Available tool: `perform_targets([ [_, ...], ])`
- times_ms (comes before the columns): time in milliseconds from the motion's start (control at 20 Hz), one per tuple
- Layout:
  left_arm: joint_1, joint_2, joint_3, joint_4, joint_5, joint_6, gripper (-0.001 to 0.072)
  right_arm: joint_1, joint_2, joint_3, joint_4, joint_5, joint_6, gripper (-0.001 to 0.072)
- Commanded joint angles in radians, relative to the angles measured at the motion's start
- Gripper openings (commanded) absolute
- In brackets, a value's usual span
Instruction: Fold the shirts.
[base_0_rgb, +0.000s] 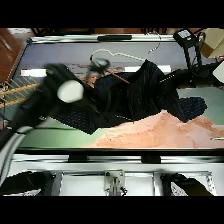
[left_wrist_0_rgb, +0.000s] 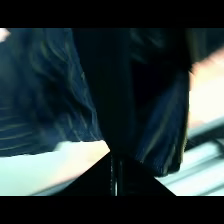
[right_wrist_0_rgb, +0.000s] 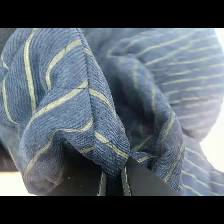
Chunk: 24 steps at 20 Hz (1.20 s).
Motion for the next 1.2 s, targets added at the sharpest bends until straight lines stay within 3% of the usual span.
perform_targets([
  [0,0.175,0.03,0.127,0.087,-0.158,0.129,0.0056,0.0,0.044,0.001,0.151,0.019,-0.006,0.0094],
  [350,0.425,0.02,0.166,0.056,-0.138,0.277,0.0057,0.001,0.091,0.001,0.224,0.116,-0.052,0.0094],
  [700,0.444,0.018,0.166,0.034,0.035,0.286,0.0057,0.001,0.091,0.001,0.299,0.267,-0.121,0.0094],
  [1150,0.446,0.022,0.167,-0.028,0.101,0.293,0.0056,0.061,0.086,0.001,0.218,0.333,-0.115,0.0094],
])
